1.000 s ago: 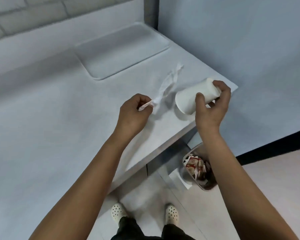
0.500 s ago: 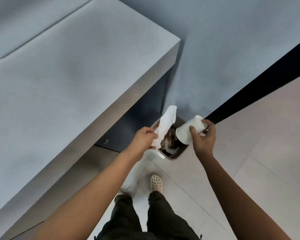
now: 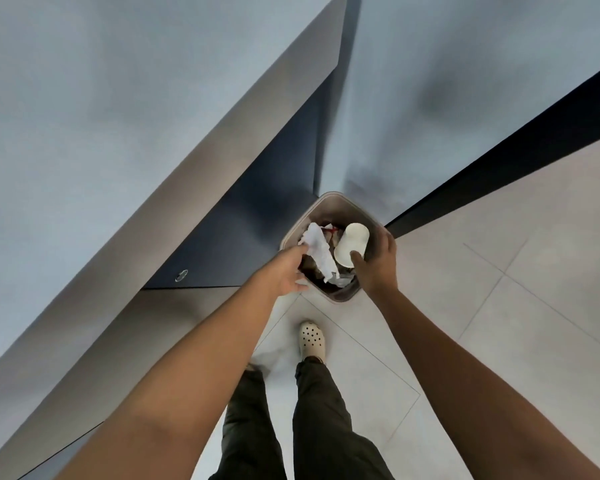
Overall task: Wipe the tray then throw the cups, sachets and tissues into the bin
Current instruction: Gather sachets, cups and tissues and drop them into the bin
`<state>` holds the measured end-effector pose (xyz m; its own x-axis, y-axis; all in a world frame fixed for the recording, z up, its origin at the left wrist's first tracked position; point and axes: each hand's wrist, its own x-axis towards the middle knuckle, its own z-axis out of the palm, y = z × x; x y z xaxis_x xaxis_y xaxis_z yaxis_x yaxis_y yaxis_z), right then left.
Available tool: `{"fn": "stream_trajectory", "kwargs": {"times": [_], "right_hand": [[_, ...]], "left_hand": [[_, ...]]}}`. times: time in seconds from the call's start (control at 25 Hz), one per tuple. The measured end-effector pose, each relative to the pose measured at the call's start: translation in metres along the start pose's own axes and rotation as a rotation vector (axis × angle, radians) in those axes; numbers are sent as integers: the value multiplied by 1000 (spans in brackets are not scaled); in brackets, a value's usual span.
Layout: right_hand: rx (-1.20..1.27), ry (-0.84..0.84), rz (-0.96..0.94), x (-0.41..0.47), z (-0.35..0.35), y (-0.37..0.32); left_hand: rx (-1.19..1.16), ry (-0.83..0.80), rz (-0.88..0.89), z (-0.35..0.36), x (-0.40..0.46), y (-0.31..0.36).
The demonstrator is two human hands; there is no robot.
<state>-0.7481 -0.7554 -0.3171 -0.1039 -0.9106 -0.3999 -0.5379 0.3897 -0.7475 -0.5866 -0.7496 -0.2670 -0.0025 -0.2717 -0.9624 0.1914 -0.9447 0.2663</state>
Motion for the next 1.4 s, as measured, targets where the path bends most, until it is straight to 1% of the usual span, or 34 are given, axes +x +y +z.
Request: {"fn": "stream_trajectory", "kwargs": {"times": [0.16, 0.28, 0.32, 0.4, 0.48, 0.56, 0.64, 0.72, 0.84, 0.92, 1.0, 1.08, 1.24, 1.4], "right_hand": [[-49, -101, 99, -11, 0, 5], [-21, -98, 70, -24, -1, -9], [2, -89, 32, -27, -4, -21], [62, -32, -51, -29, -10, -47], [88, 26, -182, -32, -22, -85], [113, 60, -325, -40, -35, -135], [160, 81, -467, -46, -41, -186], [210, 66, -589, -51, -40, -234], [218, -101, -690, -72, -17, -303], [199, -265, -741, -94, 11, -339], [178, -404, -775, -116, 41, -362], [139, -509, -816, -139, 73, -377], [26, -665, -906, -186, 139, -400], [-99, -755, -982, -231, 207, -420]], "left_hand": [[140, 99, 81, -14, -9, 1], [203, 133, 191, -17, -30, 8], [201, 128, 235, -17, -40, 14], [202, 64, 325, -14, -67, 27], [164, -33, 419, -12, -108, 47], [87, -89, 525, -20, -155, 65], [53, -63, 639, -36, -198, 77], [16, 23, 712, -60, -232, 82], [-61, 207, 787, -113, -274, 74], [-120, 326, 820, -154, -296, 58], [-195, 425, 831, -191, -312, 39], [-278, 512, 840, -228, -325, 16], [-438, 660, 841, -302, -340, -31], [-555, 757, 818, -377, -348, -73]]}}
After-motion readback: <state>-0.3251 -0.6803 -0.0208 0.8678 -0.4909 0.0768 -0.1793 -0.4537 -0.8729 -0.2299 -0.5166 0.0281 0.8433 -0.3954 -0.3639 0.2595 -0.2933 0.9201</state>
